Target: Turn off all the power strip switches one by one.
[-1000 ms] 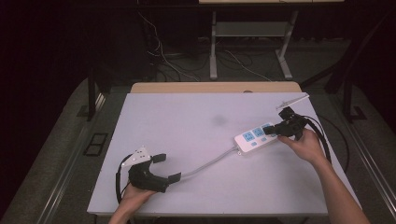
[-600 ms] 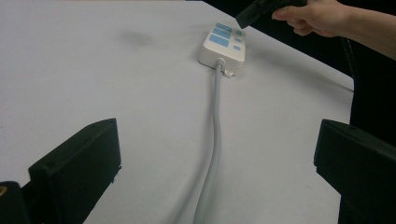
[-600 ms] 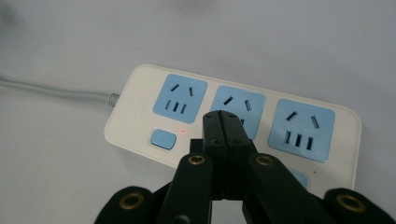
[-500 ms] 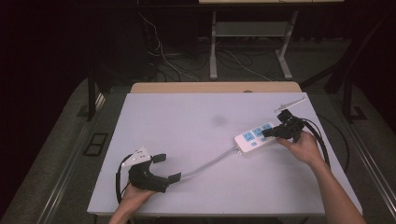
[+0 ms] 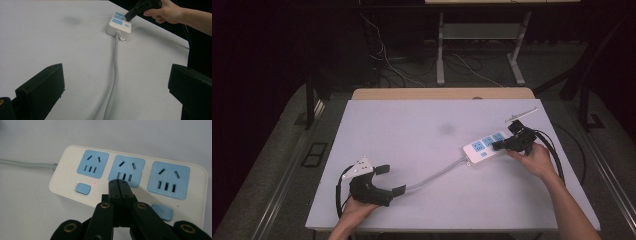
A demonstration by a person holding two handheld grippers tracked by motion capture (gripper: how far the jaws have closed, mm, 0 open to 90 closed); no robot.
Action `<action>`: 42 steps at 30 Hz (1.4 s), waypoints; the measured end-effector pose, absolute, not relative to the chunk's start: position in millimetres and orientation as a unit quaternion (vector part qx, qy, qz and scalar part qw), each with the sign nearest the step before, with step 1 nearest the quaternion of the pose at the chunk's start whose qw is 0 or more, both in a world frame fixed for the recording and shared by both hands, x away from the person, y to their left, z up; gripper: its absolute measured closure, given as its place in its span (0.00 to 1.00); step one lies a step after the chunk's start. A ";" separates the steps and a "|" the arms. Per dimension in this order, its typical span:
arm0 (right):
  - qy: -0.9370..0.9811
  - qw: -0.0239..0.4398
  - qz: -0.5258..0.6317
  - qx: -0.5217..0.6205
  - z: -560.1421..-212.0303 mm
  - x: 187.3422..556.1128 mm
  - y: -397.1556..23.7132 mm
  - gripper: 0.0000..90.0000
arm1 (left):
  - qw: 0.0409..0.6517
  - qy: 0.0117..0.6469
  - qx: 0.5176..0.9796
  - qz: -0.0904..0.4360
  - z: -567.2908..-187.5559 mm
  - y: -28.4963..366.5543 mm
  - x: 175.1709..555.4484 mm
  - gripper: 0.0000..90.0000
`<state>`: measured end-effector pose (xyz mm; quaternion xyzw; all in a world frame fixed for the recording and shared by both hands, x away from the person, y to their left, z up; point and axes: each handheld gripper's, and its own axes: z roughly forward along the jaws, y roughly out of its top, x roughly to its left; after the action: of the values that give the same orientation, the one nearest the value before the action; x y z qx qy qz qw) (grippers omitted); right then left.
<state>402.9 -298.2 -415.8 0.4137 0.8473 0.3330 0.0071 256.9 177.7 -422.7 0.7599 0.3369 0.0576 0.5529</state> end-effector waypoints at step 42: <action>0.847 0.024 0.341 0.406 -419.0 400.7 -296.0 1.00 | 0.552 0.336 0.761 0.058 -422.1 177.0 256.5 0.00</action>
<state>400.7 -296.0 -419.0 0.4064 0.8475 0.3407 0.0241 256.5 177.0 -422.1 0.7614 0.3358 0.0577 0.5515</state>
